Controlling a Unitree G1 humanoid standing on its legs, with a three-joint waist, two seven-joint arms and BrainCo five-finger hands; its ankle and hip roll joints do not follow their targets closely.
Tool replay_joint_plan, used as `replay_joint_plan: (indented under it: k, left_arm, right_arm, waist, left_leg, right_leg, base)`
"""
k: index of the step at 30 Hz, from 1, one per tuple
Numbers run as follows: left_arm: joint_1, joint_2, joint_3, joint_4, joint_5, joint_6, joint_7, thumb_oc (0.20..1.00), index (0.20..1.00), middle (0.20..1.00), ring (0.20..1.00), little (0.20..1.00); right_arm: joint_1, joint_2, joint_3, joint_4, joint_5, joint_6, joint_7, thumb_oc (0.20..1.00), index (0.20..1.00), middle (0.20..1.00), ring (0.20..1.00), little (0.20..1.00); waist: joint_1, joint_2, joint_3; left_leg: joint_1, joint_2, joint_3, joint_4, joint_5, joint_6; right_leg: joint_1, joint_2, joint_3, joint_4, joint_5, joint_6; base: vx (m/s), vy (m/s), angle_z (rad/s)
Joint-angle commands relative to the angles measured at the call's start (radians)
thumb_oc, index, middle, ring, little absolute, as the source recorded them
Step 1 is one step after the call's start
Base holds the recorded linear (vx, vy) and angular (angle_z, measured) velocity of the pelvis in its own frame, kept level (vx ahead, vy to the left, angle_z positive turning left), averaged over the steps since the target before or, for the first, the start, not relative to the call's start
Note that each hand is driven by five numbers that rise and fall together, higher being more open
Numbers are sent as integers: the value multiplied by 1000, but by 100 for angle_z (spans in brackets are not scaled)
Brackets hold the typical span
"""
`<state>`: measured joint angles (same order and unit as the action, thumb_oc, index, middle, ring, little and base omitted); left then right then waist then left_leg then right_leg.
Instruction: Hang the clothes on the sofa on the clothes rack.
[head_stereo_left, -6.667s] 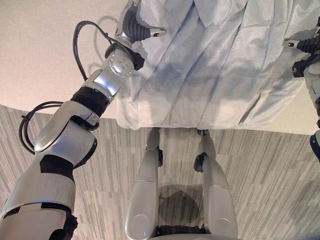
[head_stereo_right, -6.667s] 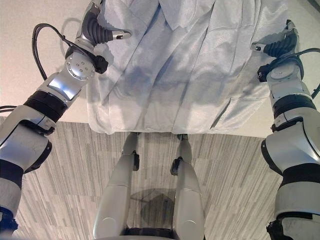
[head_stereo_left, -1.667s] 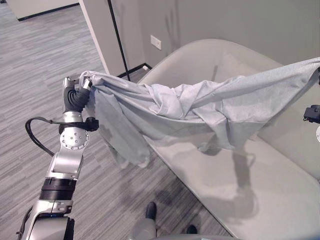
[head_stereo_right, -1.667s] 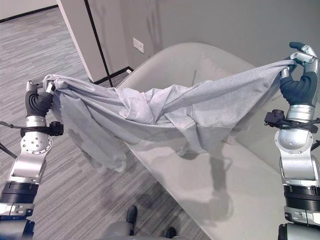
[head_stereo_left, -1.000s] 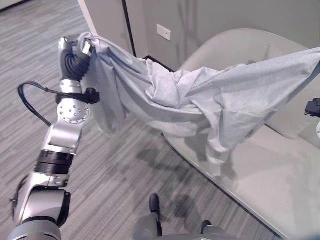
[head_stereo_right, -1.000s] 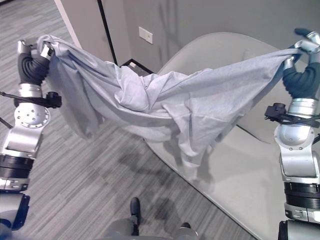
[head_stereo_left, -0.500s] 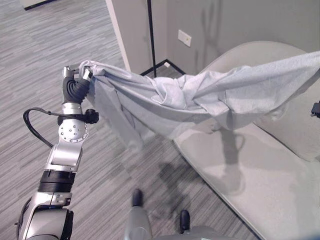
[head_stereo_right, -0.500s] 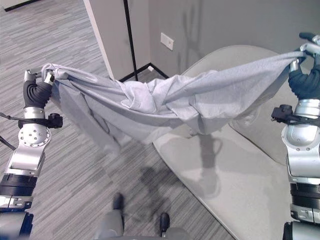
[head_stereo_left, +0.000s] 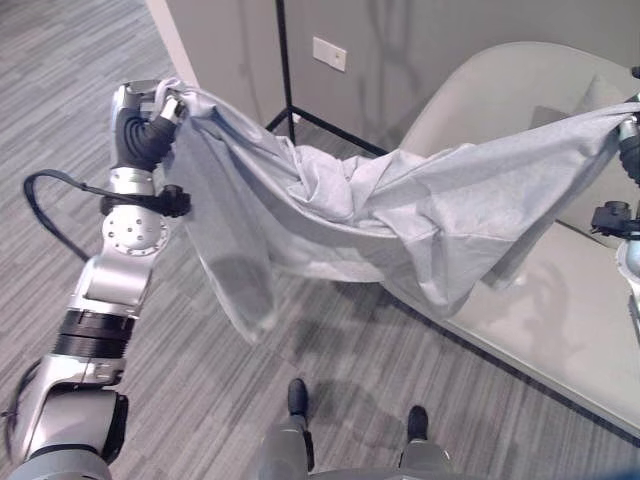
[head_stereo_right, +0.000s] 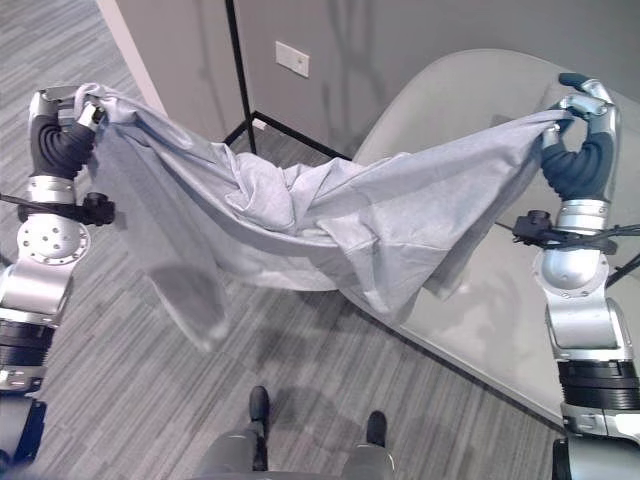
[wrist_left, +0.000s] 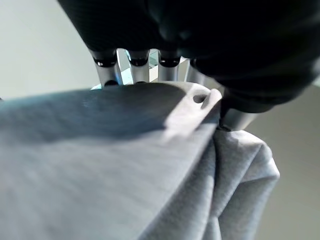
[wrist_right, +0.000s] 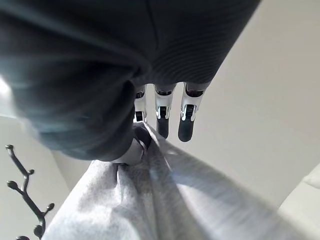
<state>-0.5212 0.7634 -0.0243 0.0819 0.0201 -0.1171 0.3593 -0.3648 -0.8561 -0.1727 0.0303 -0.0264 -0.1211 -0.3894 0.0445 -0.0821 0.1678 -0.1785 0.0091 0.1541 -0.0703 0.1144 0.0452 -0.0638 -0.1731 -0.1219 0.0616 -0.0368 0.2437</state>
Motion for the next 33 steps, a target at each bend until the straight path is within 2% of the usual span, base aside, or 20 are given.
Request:
replay_joint_plan:
  k: [1,2,4,9,11,13,14,15,16,17,18,19,21,23,24,25,26,27,29,33]
  left_arm:
    - [-32,24,61,-22,-6,-28,9,200,200,200,200,200]
    - [-29,15,64,-20,-7,-27,4,200,200,200,200,200]
    - [-11,-8,75,-25,-2,-25,-7,200,200,200,200,200]
    - [53,-50,112,-48,-17,-33,-22,200,200,200,200,200]
    - [58,-75,108,-50,-38,-47,-23,200,200,200,200,200]
    - [45,-67,94,-43,-44,-46,-15,200,200,200,200,200]
    - [43,-67,91,-41,-45,-46,-14,200,200,200,200,200]
    - [11,-54,69,-29,-52,-44,-8,200,200,200,200,200]
    - [7,-53,65,-26,-53,-44,-7,200,200,200,200,200]
    - [-25,-41,34,-13,-62,-47,0,200,200,200,200,200]
    - [-29,-40,30,-10,-63,-48,1,200,200,200,200,200]
    - [-34,-26,18,-2,-72,-51,6,200,200,200,200,200]
    - [-31,-10,7,2,-71,-57,13,200,200,200,200,200]
    - [-18,-10,10,-11,-53,-66,6,200,200,200,200,200]
    - [-25,1,4,-6,-54,-67,3,200,200,200,200,200]
    - [-41,37,5,-13,-46,-62,11,200,200,200,200,200]
    - [-52,62,11,-16,-41,-59,15,200,200,200,200,200]
    - [-55,78,17,-19,-38,-55,16,200,200,200,200,200]
    - [-58,74,22,-29,-33,-52,15,200,200,200,200,200]
    - [-49,43,35,-40,-31,-44,6,200,200,200,200,200]
  right_arm:
    - [-78,-57,-39,5,24,-34,-12,200,200,200,200,200]
    - [-73,-55,-43,6,26,-34,-11,200,200,200,200,200]
    - [-68,-50,-46,8,27,-29,-4,200,200,200,200,200]
    - [-57,-64,-53,10,20,-24,4,200,200,200,200,200]
    - [-28,-83,-76,7,23,-18,5,200,200,200,200,200]
    - [-8,-96,-94,0,24,-16,0,200,200,200,200,200]
    - [-4,-96,-98,-1,24,-16,1,200,200,200,200,200]
    - [9,-105,-116,-9,34,-24,-8,200,200,200,200,200]
    - [12,-105,-120,-9,35,-24,-9,200,200,200,200,200]
    - [25,-109,-125,-16,36,-29,-23,200,200,200,200,200]
    - [28,-108,-128,-17,36,-29,-23,200,200,200,200,200]
    - [39,-104,-120,-30,32,-34,-22,200,200,200,200,200]
    - [47,-92,-113,-45,19,-35,-20,200,200,200,200,200]
    - [31,-69,-92,-35,25,-31,-5,200,200,200,200,200]
    - [6,-49,-72,-28,32,-31,-6,200,200,200,200,200]
    - [-58,-38,-33,-4,38,-27,-27,200,200,200,200,200]
    - [-102,-36,-4,18,43,-28,-36,200,200,200,200,200]
    - [-135,-45,17,42,49,-26,-39,200,200,200,200,200]
    - [-170,-63,23,57,66,-27,-41,200,200,200,200,200]
    - [-208,-114,29,69,90,-32,-33,200,200,200,200,200]
  waist:
    - [18,-36,-103]
    - [20,-45,-100]
    - [29,-47,-82]
    - [17,-30,-36]
    - [-15,-14,-21]
    - [-28,-6,-31]
    - [-29,-6,-32]
    - [-41,-6,-33]
    - [-42,-7,-34]
    - [-48,-6,-29]
    - [-49,-6,-30]
    - [-40,3,-31]
    - [-28,19,-40]
    - [-37,38,-49]
    - [-37,28,-50]
    - [-26,16,-40]
    - [-6,9,-43]
    - [3,5,-51]
    - [-2,-1,-61]
    - [21,-33,-71]
  left_leg:
    - [2,-28,-13,-4,-58,-110]
    - [0,-50,-12,-3,-53,-100]
    - [34,-77,-24,1,-59,-89]
    - [31,-93,-59,115,-117,-93]
    - [24,-42,-50,162,-146,-104]
    - [24,32,-55,134,-121,-118]
    - [24,32,-58,131,-118,-120]
    - [-5,116,-65,100,-58,-147]
    - [-6,117,-69,95,-53,-150]
    - [-54,190,-91,59,7,-185]
    - [-54,191,-94,55,10,-188]
    - [-96,227,-152,43,41,-214]
    - [-112,221,-244,60,43,-243]
    - [-94,173,-238,119,-36,-242]
    - [-95,154,-209,126,-51,-230]
    - [-94,143,-155,115,-69,-219]
    - [-103,144,-113,109,-71,-211]
    - [-103,141,-78,96,-77,-203]
    - [-92,104,-56,63,-72,-178]
    - [-72,8,-17,7,-51,-137]
  right_leg:
    - [141,132,77,-105,-11,-75]
    - [141,171,109,-119,-23,-90]
    - [131,197,138,-134,-26,-127]
    - [122,184,126,-140,-3,-138]
    - [104,139,89,-123,-5,-127]
    - [94,104,65,-113,-18,-113]
    - [92,104,62,-112,-20,-113]
    - [97,67,43,-118,-37,-98]
    - [96,69,40,-118,-37,-99]
    - [115,35,38,-121,-57,-78]
    - [114,37,35,-121,-59,-79]
    - [151,2,67,-125,-78,-57]
    - [185,-28,97,-129,-76,-40]
    - [186,-126,89,-123,-6,-10]
    - [143,-154,102,-121,55,-7]
    - [64,-171,61,-118,167,-4]
    - [30,-174,22,-128,215,-4]
    - [24,-154,-5,-147,215,-10]
    - [19,-97,14,-146,173,-26]
    - [90,70,43,-129,14,-66]
  base:
    - [17,227,-8]
    - [30,192,16]
    - [26,164,16]
    - [-17,111,15]
    - [-2,297,36]
    - [57,179,39]
    - [100,236,12]
    - [75,176,15]
    - [223,384,23]
    - [151,191,31]
    - [395,501,37]
    - [372,424,27]
    - [564,629,-46]
    - [540,730,-90]
    - [130,541,-26]
    - [10,445,-33]
    - [-16,409,-96]
    - [38,372,-167]
    - [84,429,-133]
    - [50,351,-4]
